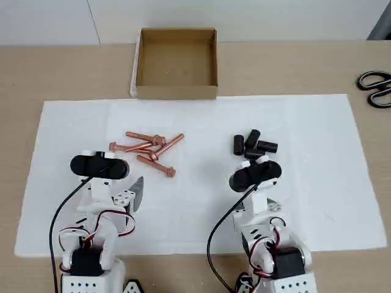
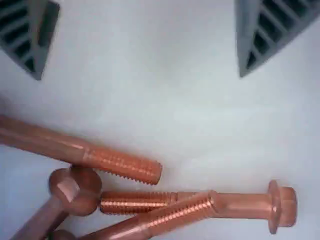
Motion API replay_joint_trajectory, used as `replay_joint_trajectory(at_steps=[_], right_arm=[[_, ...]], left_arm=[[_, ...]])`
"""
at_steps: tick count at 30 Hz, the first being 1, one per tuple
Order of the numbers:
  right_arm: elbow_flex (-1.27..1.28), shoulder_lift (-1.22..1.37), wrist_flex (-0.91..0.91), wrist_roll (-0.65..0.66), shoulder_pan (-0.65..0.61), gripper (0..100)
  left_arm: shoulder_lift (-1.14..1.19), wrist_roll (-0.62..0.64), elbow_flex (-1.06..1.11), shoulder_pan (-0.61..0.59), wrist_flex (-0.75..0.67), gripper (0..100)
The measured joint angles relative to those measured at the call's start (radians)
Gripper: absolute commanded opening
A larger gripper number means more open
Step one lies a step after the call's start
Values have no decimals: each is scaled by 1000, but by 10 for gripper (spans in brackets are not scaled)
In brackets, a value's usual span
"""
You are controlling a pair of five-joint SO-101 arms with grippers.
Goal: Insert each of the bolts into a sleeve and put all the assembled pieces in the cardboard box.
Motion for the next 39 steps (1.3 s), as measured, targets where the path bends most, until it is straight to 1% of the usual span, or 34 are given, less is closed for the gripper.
replay_joint_trajectory(at_steps=[5,8,14,16,19,22,26,31,33,34,37,39], right_arm=[[0,0,-17,0,6,195],[-40,0,-28,0,63,195],[-293,2,-28,0,224,195],[-385,-2,-28,0,256,195],[-523,-8,-29,0,269,195],[-649,6,-43,0,270,195],[-798,89,-68,0,275,195],[-1017,331,-66,0,276,195],[-1112,468,-21,-3,275,195],[-1163,543,8,-25,275,195],[-1312,767,117,-114,275,195],[-1410,925,203,-181,270,195]], left_arm=[[0,0,0,0,0,240],[0,-15,-5,-20,2,240],[0,-132,-155,-163,75,240],[6,-169,-207,-212,92,240],[64,-201,-299,-261,98,240],[192,-204,-425,-276,98,240],[436,-204,-631,-284,112,240],[809,-204,-898,-284,229,240],[944,-204,-982,-284,281,240],[1007,-204,-1013,-284,301,240],[1145,-176,-1063,-284,331,240],[1192,-153,-1073,-272,333,240]])
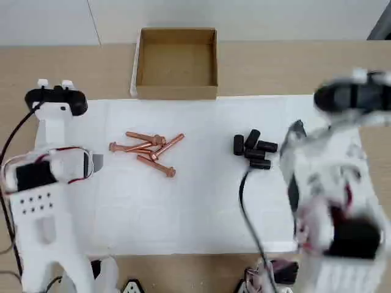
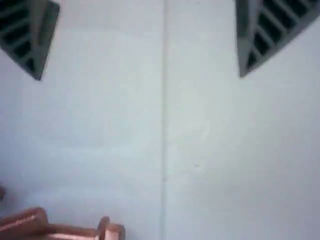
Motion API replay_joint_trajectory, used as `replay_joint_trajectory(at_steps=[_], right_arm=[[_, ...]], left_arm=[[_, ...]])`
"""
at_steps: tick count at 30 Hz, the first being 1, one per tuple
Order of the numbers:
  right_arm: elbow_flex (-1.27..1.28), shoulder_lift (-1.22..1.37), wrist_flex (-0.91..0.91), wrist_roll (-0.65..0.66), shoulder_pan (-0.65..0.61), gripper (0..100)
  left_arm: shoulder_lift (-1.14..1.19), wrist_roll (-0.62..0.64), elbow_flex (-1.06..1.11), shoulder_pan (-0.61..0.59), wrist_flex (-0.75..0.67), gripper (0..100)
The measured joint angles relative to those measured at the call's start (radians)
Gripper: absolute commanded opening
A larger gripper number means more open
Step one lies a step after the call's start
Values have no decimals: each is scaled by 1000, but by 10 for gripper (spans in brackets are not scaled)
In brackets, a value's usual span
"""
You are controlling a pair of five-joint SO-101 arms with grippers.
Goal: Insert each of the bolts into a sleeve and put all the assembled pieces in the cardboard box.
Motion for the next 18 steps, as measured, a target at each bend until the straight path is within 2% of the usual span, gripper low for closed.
replay_joint_trajectory(at_steps=[5,8,15,18], right_arm=[[-203,351,206,-69,-86,195],[-278,548,250,-72,-121,196],[-328,861,261,133,-132,197],[-328,922,261,147,-133,195]], left_arm=[[20,54,-2,86,0,240],[20,97,-2,124,-6,240],[26,117,-2,137,-9,240],[26,117,-2,137,-12,240]])
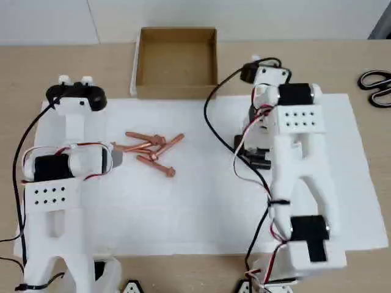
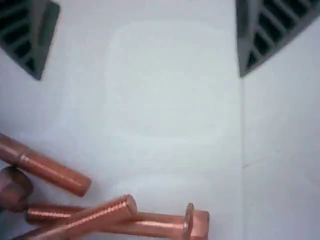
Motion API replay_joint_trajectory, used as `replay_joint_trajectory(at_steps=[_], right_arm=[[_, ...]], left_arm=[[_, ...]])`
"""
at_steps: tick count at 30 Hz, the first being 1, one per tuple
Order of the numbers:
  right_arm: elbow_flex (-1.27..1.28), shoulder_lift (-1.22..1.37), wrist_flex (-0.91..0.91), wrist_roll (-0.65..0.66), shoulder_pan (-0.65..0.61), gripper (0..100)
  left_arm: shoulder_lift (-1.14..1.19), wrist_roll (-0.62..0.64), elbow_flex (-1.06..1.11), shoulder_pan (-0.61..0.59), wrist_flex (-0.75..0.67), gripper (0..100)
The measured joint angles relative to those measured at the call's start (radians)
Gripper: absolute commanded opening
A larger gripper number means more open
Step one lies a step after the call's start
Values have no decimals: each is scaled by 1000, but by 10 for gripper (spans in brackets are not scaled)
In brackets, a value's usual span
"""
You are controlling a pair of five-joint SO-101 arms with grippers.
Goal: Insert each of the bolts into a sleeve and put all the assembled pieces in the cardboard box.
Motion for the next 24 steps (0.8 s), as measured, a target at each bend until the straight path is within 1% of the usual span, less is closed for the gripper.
replay_joint_trajectory(at_steps=[3,5,9,11,14,18,24], right_arm=[[0,43,-11,12,0,194],[0,66,-60,29,0,196],[-8,114,-104,127,-29,195],[-38,140,-114,140,-43,194],[-120,183,-115,133,-66,193],[-235,264,-117,84,-115,192],[-273,400,-135,46,-129,191]], left_arm=[[0,0,12,0,-5,240],[0,0,12,0,-12,240],[0,0,12,3,-12,240],[0,0,12,3,-12,240],[0,0,12,3,-14,240],[0,0,12,3,-15,240],[0,0,12,3,-15,240]])
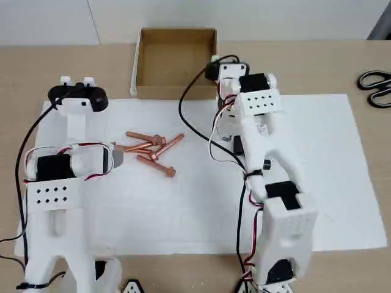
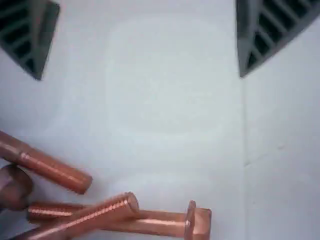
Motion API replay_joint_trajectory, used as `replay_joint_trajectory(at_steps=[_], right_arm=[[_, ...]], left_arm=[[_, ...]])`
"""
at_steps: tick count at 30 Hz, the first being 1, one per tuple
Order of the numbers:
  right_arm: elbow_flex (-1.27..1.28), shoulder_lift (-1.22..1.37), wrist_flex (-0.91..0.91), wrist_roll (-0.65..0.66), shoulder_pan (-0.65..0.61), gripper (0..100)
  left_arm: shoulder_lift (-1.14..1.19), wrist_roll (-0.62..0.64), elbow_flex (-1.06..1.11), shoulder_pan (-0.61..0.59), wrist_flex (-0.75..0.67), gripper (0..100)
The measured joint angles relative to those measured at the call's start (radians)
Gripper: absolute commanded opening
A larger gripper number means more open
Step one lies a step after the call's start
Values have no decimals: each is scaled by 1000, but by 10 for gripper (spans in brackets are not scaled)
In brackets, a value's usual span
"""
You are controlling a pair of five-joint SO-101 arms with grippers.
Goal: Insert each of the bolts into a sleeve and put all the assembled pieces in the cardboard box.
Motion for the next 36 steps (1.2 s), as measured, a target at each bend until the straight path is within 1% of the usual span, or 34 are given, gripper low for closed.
replay_joint_trajectory(at_steps=[6,12,24,36], right_arm=[[0,41,-43,-3,0,138],[0,89,-64,-3,0,139],[-8,98,-74,-3,3,139],[-8,106,-74,-25,37,139]], left_arm=[[0,0,0,0,0,240],[0,0,0,0,0,240],[0,0,29,0,-3,240],[0,0,29,0,-3,240]])
